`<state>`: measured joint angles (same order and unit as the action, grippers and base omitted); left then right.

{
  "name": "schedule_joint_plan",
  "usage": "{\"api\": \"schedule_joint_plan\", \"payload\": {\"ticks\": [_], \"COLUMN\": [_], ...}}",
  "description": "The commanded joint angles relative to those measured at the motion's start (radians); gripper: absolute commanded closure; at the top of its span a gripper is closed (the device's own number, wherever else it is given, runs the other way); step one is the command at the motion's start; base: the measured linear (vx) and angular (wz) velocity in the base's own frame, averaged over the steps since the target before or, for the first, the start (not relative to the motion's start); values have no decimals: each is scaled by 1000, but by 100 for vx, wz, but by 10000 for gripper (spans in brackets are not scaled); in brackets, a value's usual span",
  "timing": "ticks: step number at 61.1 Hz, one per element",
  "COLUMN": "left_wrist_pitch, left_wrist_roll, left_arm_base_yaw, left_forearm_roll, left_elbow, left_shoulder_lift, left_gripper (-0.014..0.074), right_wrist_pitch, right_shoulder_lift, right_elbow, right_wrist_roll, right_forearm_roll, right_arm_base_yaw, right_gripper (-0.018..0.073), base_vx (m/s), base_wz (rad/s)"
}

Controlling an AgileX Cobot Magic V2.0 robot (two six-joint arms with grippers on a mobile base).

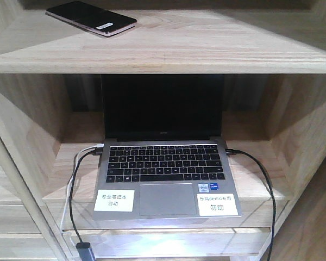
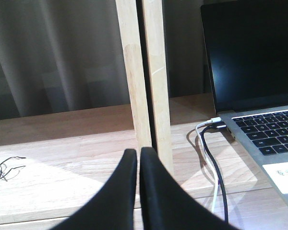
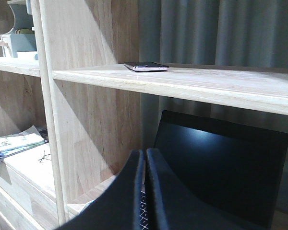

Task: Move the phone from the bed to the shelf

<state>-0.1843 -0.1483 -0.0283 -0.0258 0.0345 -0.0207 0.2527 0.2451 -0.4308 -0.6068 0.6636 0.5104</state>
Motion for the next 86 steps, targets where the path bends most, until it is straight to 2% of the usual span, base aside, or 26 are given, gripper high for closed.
{"api": "schedule_joint_plan", "payload": {"ticks": [1, 12, 18, 26, 35, 41, 46, 54, 59, 63, 73, 86], "left_wrist_pitch": [72, 72, 72, 72, 72, 72, 72, 72, 72, 72, 72, 72], "left_wrist_roll": [6, 6, 6, 6, 6, 6, 6, 6, 6, 6, 6, 6], "left_arm_base_yaw": [-3, -3, -3, -3, -3, -3, -3, -3, -3, -3, -3, -3], "left_forearm_roll": [-9, -9, -9, -9, -9, -9, -9, -9, -9, -9, -9, -9], "left_elbow": [-23, -23, -23, -23, -23, -23, -23, -23, -23, -23, -23, -23], "left_shoulder_lift": [-4, -4, -4, -4, -4, -4, -4, -4, -4, -4, -4, -4], "left_gripper": [595, 595, 595, 595, 595, 595, 595, 595, 595, 595, 595, 595], "right_wrist_pitch": [-66, -80, -86, -86, -86, -83, -70, -14, 15, 15, 6, -80], "right_shoulder_lift": [10, 11, 11, 11, 11, 11, 11, 2, -21, -52, -168, -269], "right_elbow": [-25, -25, -25, -25, -25, -25, -25, -25, -13, 23, 159, 338], "right_wrist_roll": [0, 1, 36, 277, 568, 663, 660, 649, 616, 595, 598, 596], "right_forearm_roll": [10, 5, -67, -279, -572, -685, -684, -682, -682, -682, -671, -674], "right_arm_base_yaw": [-4, -4, -4, -4, -4, -19, -82, -237, -331, -378, -433, -434], "right_gripper": [566, 566, 566, 566, 566, 566, 566, 566, 566, 566, 566, 566], "base_vx": [0, 0, 0, 0, 0, 0, 0, 0, 0, 0, 0, 0], "base_wz": [0, 0, 0, 0, 0, 0, 0, 0, 0, 0, 0, 0]}}
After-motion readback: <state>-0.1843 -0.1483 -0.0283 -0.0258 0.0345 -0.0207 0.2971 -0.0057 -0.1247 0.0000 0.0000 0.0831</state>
